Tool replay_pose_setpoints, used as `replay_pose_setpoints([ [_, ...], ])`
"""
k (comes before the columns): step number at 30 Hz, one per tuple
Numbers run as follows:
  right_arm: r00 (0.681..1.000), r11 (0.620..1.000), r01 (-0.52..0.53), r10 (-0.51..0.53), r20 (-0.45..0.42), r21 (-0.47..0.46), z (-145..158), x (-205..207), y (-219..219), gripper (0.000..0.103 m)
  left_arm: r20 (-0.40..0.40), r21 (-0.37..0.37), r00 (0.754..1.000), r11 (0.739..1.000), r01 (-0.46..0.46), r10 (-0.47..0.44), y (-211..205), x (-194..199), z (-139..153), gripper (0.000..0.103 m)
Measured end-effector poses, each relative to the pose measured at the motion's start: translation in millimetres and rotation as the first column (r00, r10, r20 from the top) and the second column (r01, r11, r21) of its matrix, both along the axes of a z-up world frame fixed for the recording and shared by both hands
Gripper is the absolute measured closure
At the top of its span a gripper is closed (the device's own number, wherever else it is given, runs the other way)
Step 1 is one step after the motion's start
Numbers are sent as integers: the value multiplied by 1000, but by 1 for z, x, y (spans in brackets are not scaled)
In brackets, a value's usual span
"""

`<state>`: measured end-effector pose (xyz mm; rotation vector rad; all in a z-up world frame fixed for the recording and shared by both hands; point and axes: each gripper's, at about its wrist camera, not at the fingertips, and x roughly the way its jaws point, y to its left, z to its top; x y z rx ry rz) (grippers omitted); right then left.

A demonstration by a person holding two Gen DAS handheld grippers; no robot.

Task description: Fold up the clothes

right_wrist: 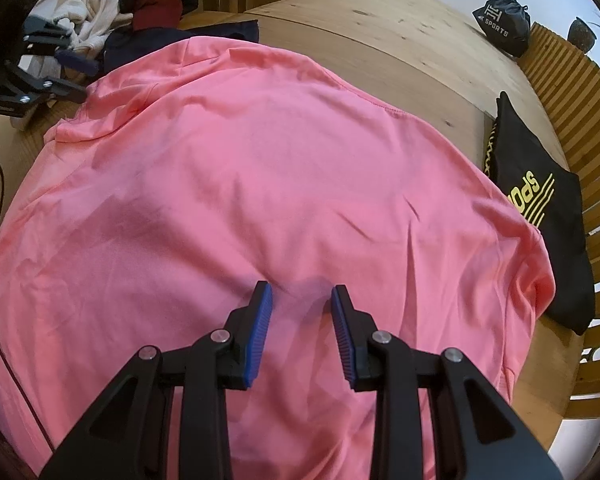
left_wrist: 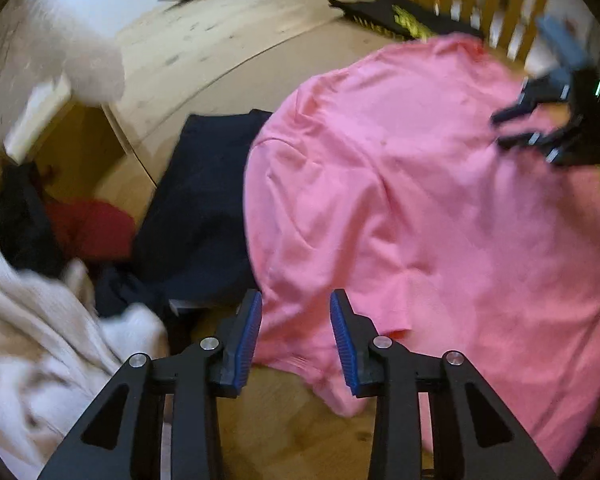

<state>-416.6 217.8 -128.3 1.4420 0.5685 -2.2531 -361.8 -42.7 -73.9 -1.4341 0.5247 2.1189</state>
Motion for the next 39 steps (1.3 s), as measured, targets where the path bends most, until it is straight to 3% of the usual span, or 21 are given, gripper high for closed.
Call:
replay_pose_setpoints([
  [2,1000,1000,0,0,-5,0,0,1,0,73,17,18,1000,1000,-9,9,-8,10,-1,69],
  [5,1000,1000,3,-3,-7,0,0,1,-1,73,-52,-82,997,995,54,-59,-7,30,-7,69],
  [7,1000,1000,7,-7,-6,2,0,2,-1,73,-64,-108,994,991,76,-83,-7,34,-10,69],
  [17,1000,1000,10,-10,-6,2,0,2,0,73,-105,-86,993,995,46,-55,1,17,-7,69],
  [29,1000,1000,12,-12,-6,-9,-1,0,2,73,-154,-161,982,983,83,-108,26,7,-18,68],
  [32,1000,1000,14,-14,-5,-16,-1,0,3,72,-165,-180,979,979,92,-122,32,5,-21,76],
  [33,1000,1000,15,-15,-3,-18,-1,0,4,72,-158,-176,981,980,88,-117,31,2,-22,87],
  [34,1000,1000,16,-16,-4,-19,-1,0,4,72,-150,-173,983,982,81,-107,30,1,-23,90],
  [39,1000,1000,15,-15,-11,-17,-1,3,2,72,-140,-144,987,988,59,-80,22,-5,-24,95],
])
